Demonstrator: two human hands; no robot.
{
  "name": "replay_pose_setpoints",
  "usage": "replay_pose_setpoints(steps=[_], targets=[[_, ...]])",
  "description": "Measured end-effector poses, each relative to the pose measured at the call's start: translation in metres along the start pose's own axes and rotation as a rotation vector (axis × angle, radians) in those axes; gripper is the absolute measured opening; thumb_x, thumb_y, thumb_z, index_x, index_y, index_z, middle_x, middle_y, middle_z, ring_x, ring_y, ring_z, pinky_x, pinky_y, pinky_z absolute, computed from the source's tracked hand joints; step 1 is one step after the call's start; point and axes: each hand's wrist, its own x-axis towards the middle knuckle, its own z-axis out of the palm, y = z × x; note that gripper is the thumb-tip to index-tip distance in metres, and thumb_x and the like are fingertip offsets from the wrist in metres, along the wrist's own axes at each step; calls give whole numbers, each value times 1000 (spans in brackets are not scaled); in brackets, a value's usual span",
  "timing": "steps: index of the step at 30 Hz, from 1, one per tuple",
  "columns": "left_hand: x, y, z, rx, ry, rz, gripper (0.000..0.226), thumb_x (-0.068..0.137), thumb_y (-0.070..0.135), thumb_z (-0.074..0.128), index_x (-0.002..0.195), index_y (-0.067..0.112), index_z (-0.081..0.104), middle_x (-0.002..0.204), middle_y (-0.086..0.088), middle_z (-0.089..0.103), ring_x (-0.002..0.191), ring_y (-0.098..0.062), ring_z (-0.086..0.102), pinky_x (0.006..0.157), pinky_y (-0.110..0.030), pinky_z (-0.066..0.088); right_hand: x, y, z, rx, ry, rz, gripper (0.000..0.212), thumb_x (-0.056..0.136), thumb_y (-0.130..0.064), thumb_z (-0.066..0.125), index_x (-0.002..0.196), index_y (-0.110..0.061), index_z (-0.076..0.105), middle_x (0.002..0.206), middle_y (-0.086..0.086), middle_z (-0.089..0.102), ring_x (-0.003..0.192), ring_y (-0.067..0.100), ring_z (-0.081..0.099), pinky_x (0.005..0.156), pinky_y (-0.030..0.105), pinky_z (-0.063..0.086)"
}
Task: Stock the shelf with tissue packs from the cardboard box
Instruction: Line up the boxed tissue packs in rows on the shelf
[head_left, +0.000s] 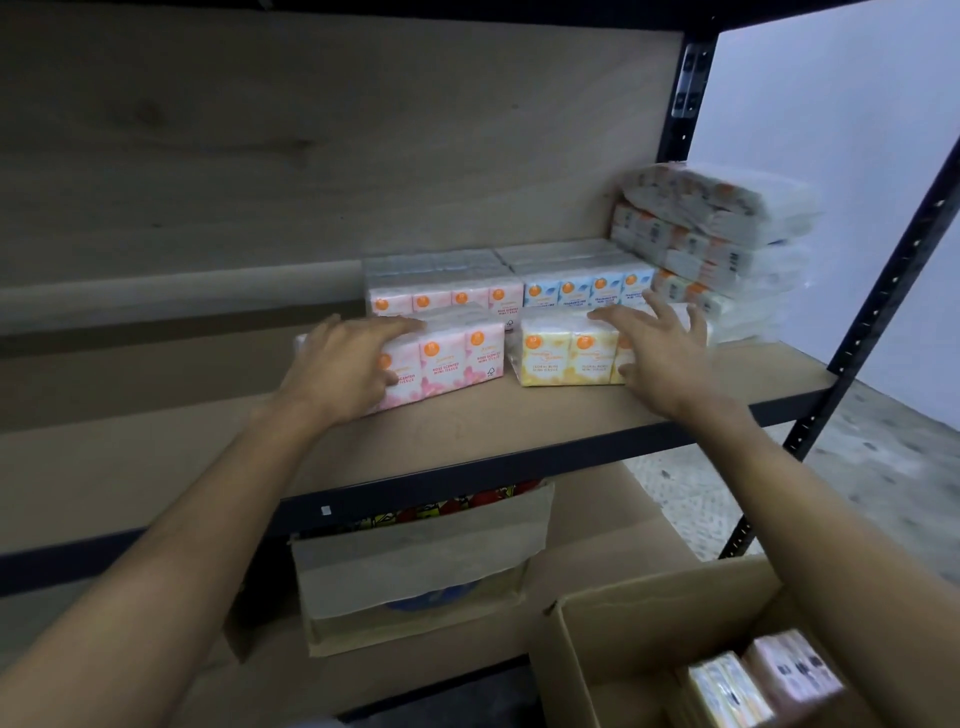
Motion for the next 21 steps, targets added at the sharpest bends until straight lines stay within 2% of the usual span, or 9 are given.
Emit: replay_pose_setpoints(steps=[2, 5, 8, 11, 21], targets=[[-4, 10, 9, 6, 56, -29, 70, 85, 30, 67, 147, 34, 34, 155, 0, 35, 141, -23, 32, 116, -47, 18, -5, -14, 8, -26, 36, 56, 68, 84, -25, 63, 143, -38, 32, 156, -2, 30, 148, 28, 8, 113, 65, 2], [-7, 20, 24, 44, 93, -103, 69, 89, 48, 57, 149, 34, 27, 157, -2, 29, 145, -25, 25, 117, -50, 12, -7, -32, 19, 18, 33, 181, 73, 83, -48, 65, 145, -40, 28, 159, 1, 20, 148, 33, 2, 107, 72, 5], [-5, 21, 32, 88, 151, -104, 61, 92, 48, 52, 148, 35, 31, 155, -2, 34, 143, -25, 28, 117, -50, 15, -3, -33, 25, 114, 10, 206, 73, 84, -48, 66, 145, -40, 28, 159, 3, 18, 148, 34, -2, 108, 74, 7], [0, 16, 34, 66, 204, -76, 54, 91, 41, 57, 142, 35, 43, 150, -1, 44, 137, -24, 38, 112, -48, 22, 3, -21, 26, 167, -10, 171, 74, 83, -48, 67, 145, -40, 29, 159, 3, 19, 148, 32, -1, 110, 73, 7], [29, 15, 45, -38, 228, 1, 50, 84, 36, 67, 132, 35, 55, 142, 2, 54, 132, -20, 47, 109, -46, 29, 25, 12, 36, 237, -5, 94, 77, 78, -47, 72, 144, -40, 34, 158, 1, 25, 148, 28, 5, 112, 68, 13]])
